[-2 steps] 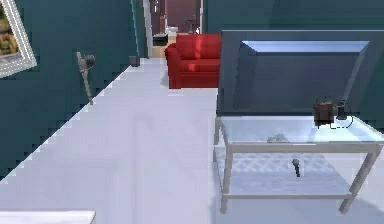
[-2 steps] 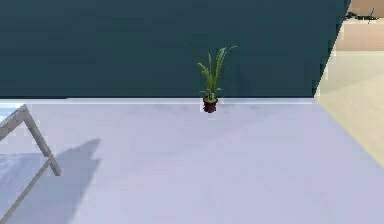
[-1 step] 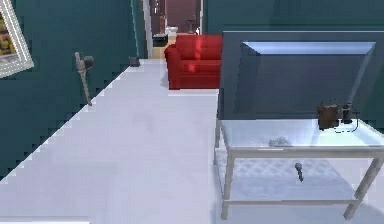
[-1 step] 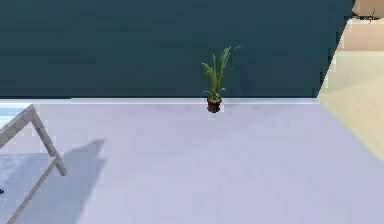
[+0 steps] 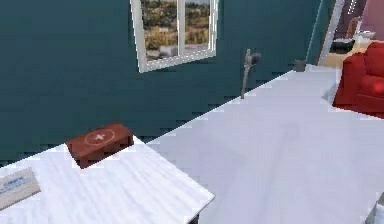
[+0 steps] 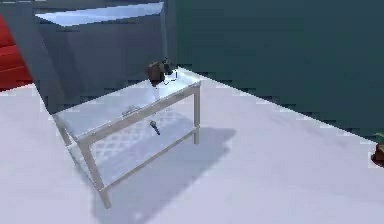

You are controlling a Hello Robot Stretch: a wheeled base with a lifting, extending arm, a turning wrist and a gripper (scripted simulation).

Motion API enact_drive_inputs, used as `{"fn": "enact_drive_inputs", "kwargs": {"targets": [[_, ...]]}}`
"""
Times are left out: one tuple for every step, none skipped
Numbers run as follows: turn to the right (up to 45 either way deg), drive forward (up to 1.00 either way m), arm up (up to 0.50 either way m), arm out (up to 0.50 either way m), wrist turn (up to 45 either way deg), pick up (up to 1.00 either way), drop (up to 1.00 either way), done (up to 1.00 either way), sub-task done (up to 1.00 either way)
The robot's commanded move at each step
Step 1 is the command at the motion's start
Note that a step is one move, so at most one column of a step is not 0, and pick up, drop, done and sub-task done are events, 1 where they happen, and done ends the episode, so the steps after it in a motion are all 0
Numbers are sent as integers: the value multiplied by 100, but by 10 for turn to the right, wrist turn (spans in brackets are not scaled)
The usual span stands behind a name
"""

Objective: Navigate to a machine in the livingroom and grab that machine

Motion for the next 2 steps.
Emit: {"fn": "enact_drive_inputs", "kwargs": {"targets": [[-450,0,0,0,0,0,0,0,0],[-450,0,0,0,0,0,0,0,0]]}}
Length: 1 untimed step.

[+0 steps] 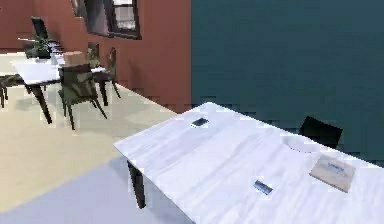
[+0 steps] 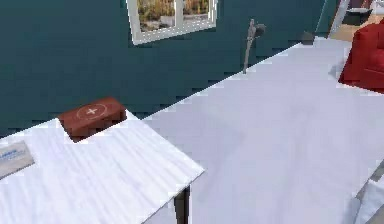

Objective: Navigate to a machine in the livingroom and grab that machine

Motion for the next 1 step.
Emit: {"fn": "enact_drive_inputs", "kwargs": {"targets": [[-390,0,0,0,0,0,0,0,0]]}}
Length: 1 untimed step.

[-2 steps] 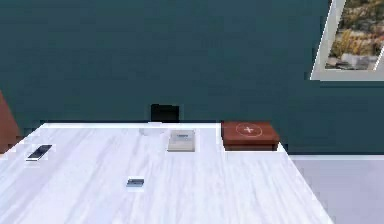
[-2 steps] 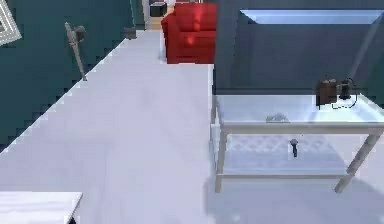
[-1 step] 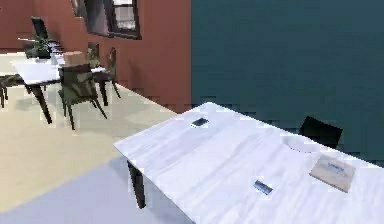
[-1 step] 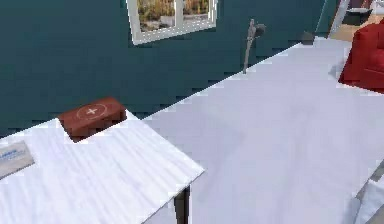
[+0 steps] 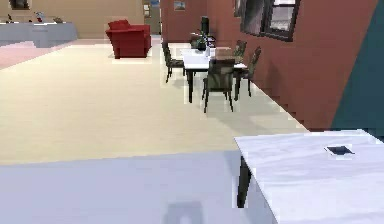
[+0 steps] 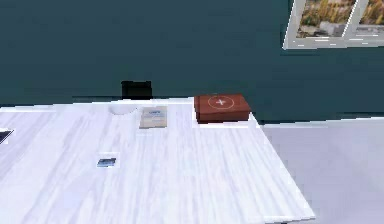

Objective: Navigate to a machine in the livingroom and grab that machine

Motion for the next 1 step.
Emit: {"fn": "enact_drive_inputs", "kwargs": {"targets": [[-60,0,0,0,0,0,0,0,0]]}}
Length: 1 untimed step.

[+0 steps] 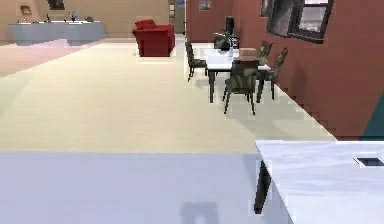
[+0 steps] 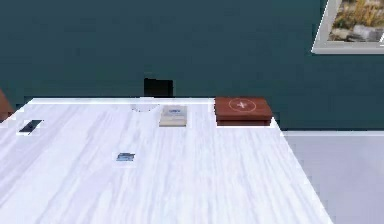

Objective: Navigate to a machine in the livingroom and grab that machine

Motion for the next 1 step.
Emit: {"fn": "enact_drive_inputs", "kwargs": {"targets": [[-450,0,0,0,0,0,0,0,0]]}}
